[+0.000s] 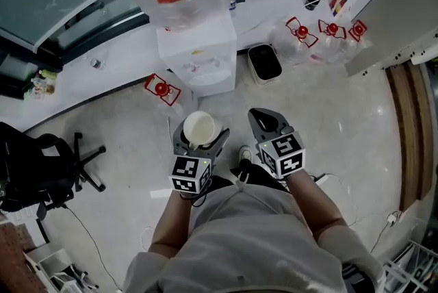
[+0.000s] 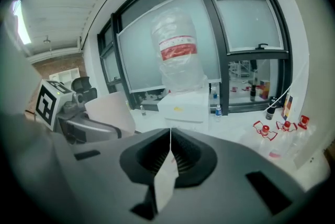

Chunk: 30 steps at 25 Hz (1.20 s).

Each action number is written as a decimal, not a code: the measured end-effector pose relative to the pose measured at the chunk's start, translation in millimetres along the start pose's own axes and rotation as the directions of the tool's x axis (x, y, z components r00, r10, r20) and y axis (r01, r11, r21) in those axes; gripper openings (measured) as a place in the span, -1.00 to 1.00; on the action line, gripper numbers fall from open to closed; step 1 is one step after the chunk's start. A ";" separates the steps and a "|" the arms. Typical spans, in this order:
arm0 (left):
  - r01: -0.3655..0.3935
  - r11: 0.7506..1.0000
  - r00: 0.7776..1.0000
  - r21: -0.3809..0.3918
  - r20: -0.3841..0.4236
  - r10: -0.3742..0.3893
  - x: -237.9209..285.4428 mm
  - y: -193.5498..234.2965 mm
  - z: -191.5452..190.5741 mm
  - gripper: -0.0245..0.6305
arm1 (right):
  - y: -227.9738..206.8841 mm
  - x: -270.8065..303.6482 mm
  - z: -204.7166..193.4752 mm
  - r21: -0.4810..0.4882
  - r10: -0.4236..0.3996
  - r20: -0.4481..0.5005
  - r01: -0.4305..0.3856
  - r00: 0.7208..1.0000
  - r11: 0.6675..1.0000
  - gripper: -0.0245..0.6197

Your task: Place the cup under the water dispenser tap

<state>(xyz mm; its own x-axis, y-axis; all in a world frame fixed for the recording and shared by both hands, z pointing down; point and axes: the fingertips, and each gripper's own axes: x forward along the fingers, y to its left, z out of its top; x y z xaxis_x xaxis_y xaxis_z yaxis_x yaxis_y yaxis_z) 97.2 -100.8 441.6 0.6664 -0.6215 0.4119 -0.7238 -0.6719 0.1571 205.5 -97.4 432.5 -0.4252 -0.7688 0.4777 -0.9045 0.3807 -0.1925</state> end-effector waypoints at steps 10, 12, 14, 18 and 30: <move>-0.111 0.992 0.989 -0.057 -0.104 0.105 35.2 43.5 -47.3 0.48 | -26.6 64.7 -15.2 -0.027 0.054 -0.008 -0.055 0.998 0.998 -0.83; -0.117 0.991 0.987 -0.057 -0.113 0.110 42.1 57.7 -59.2 0.48 | -29.3 82.8 -19.3 -0.043 0.035 -0.004 -0.035 0.999 0.998 -0.83; -0.115 0.991 0.987 -0.066 -0.121 0.107 49.3 71.0 -72.8 0.48 | -31.5 100.7 -26.4 -0.051 0.012 -0.003 -0.012 1.000 0.999 -0.83; -0.106 0.991 0.983 -0.079 -0.156 0.093 69.1 95.4 -107.3 0.48 | -28.5 136.2 -46.2 -0.067 0.011 -0.009 -0.012 1.000 0.998 -0.83; -0.127 0.991 0.978 -0.042 -0.173 0.118 180.3 158.0 -221.1 0.48 | -50.1 233.3 -162.9 -0.074 0.016 -0.087 -0.023 0.996 0.997 -0.83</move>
<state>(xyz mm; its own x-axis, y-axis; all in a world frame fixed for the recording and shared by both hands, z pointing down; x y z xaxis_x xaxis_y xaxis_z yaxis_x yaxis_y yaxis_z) 63.3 -230.0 739.1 0.5356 -0.6172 0.5764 -0.8093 -0.5702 0.1414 157.1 -212.1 693.2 -0.4353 -0.7147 0.5474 -0.8896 0.4349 -0.1396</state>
